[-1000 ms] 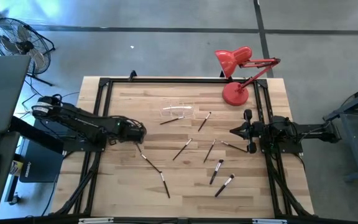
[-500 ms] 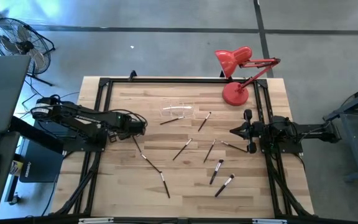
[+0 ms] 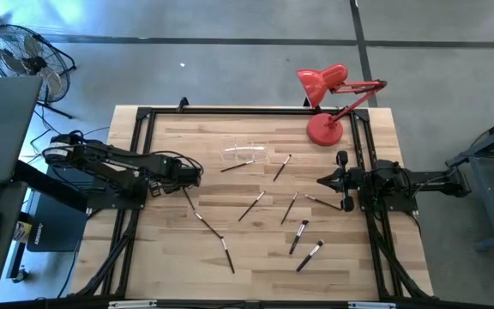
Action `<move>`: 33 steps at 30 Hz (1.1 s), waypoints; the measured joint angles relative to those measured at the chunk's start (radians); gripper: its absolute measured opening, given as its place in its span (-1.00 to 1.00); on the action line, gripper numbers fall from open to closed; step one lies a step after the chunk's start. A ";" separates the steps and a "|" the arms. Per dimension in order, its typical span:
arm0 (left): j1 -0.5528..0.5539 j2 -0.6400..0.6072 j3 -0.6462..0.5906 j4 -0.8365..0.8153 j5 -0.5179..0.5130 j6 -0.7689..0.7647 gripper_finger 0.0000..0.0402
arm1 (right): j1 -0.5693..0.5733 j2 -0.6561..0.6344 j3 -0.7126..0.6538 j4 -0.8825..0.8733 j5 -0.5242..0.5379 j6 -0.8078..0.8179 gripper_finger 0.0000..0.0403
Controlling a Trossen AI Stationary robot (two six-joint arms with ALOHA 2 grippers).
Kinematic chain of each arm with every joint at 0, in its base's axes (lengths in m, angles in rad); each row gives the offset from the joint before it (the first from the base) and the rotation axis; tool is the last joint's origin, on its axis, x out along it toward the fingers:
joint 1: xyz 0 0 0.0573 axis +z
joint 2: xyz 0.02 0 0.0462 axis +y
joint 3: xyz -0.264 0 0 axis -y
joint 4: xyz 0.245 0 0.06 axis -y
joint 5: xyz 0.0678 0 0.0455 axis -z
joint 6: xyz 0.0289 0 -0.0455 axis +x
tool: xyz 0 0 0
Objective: Put items in baskets/containers
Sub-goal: Put the black eye groomer brush into the transparent organizer
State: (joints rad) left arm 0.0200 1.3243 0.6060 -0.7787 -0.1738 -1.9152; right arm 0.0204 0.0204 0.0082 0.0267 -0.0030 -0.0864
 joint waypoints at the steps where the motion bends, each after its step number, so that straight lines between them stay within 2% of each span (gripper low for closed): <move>1: 0.000 0.015 0.000 0.000 0.001 0.000 -0.39 | 0.000 0.000 0.000 0.000 0.000 0.000 -0.96; 7: 0.000 0.116 0.006 0.018 0.034 0.019 -0.39 | 0.000 0.000 0.000 0.000 0.000 0.000 -0.96; 17: 0.000 0.120 0.038 -0.010 0.028 0.026 -0.41 | 0.000 0.000 0.000 0.001 0.002 0.000 -0.98; 20: -0.001 0.120 0.049 -0.018 0.024 0.032 -0.53 | 0.000 0.000 0.000 0.001 0.002 0.000 -0.98; 26: -0.001 0.119 0.048 0.013 0.008 0.060 -0.94 | 0.000 0.000 0.000 0.001 0.003 0.000 -0.98; 33: -0.001 0.119 0.048 0.014 0.015 0.122 -0.90 | 0.000 0.000 0.000 0.001 0.003 0.000 -0.97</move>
State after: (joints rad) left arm 0.0193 1.4437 0.6537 -0.7643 -0.1583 -1.7936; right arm 0.0204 0.0200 0.0082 0.0273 -0.0002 -0.0864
